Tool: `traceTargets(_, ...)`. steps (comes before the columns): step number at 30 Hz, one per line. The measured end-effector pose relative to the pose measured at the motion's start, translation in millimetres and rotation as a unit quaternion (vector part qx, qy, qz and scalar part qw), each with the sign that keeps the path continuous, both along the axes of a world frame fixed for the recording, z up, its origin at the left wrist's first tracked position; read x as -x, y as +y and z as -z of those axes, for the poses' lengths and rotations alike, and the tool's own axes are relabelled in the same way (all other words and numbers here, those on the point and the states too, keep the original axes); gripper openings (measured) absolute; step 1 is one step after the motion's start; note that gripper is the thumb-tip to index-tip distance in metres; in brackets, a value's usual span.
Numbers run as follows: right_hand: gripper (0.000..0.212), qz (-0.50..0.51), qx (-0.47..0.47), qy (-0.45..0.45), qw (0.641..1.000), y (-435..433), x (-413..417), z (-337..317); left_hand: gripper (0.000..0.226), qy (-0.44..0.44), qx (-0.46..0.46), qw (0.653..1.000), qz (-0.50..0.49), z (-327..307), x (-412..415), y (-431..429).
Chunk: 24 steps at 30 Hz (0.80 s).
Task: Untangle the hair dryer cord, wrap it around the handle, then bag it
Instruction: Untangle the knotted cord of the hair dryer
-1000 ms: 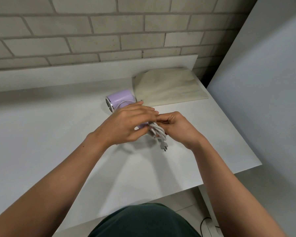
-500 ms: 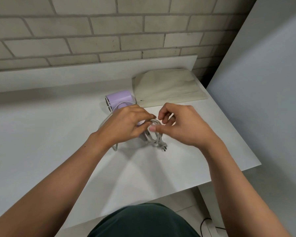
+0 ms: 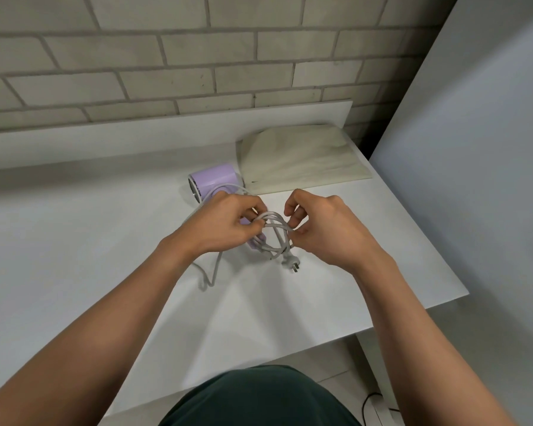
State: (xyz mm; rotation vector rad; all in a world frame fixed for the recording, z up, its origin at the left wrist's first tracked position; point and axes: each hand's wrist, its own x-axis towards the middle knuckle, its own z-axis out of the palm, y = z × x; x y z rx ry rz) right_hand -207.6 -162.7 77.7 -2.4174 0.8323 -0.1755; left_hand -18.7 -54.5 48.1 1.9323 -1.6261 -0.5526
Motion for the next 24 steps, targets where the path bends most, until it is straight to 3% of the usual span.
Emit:
traceTargets(8, 0.036, 0.015, 0.067, -0.030, 0.997, -9, 7, 3, 0.014, 0.038, -0.004, 0.999, -0.024, 10, -4, -4)
traceTargets(13, 0.017, -0.002, 0.114, 0.003, 0.993, -5, -1, 6, 0.012, 0.020, -0.003, 0.999, -0.035, 10, -5, -7)
traceTargets(16, 0.012, -0.001, 0.139, -0.060, 0.989, -8, -2, 10, 0.021, 0.008, -0.022, 0.999, -0.036, 9, -2, -6)
traceTargets(19, 0.008, 0.008, 0.085, -0.190, 0.978, -8, -1, 16, 0.023, 0.031, -0.010, 0.998, -0.054, 5, -4, -7)
traceTargets(24, 0.011, 0.077, -0.095, -0.299, 0.946, -5, 1, 15, 0.023, 0.019, -0.008, 0.999, -0.034, -2, -8, -11)
